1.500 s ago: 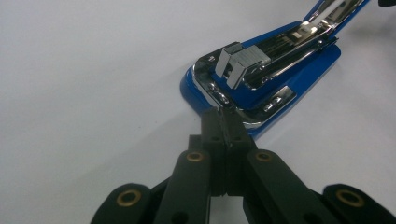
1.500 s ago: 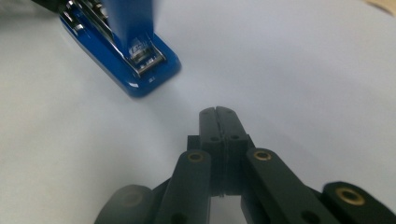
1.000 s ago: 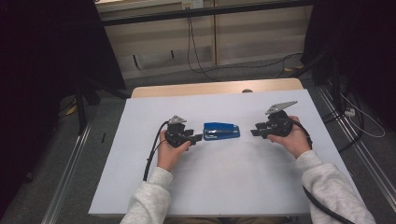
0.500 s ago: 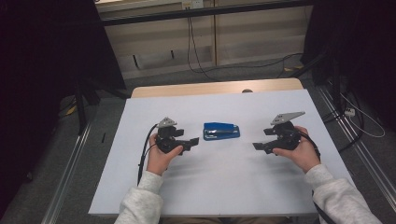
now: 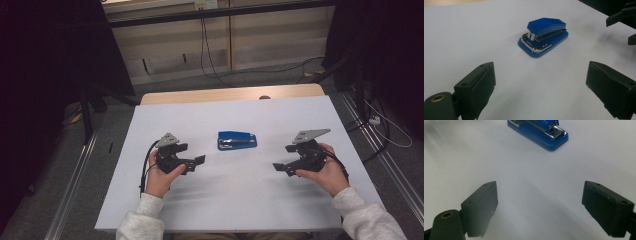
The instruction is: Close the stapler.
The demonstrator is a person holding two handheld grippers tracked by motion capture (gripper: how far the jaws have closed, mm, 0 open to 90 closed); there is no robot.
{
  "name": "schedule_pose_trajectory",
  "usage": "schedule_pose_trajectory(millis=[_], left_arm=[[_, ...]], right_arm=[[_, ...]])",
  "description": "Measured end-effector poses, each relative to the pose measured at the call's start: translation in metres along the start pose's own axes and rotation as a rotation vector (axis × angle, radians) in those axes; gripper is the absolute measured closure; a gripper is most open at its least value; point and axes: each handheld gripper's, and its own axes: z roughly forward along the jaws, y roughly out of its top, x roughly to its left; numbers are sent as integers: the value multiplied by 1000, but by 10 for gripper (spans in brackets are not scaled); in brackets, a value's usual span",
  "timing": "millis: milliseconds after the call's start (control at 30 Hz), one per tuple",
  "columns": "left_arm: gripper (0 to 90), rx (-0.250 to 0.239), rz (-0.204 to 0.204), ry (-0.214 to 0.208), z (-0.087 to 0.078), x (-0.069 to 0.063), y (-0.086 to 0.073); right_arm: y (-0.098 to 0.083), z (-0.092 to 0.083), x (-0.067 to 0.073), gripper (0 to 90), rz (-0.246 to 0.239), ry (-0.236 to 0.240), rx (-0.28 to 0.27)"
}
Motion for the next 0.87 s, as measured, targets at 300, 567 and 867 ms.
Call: schedule_pose_trajectory(millis=[300,567,867], left_arm=[[88,-8,-5,14,-20,2,-13],[83,-12,-8,33,-41,2,-27],[80,-32,-23,50,-64,5,-42]], right_arm=[[-7,-7,4,133,3,-1,15],[-15,-16,9,131,1,2,11],[-24,-25,16,124,-3,0,25]])
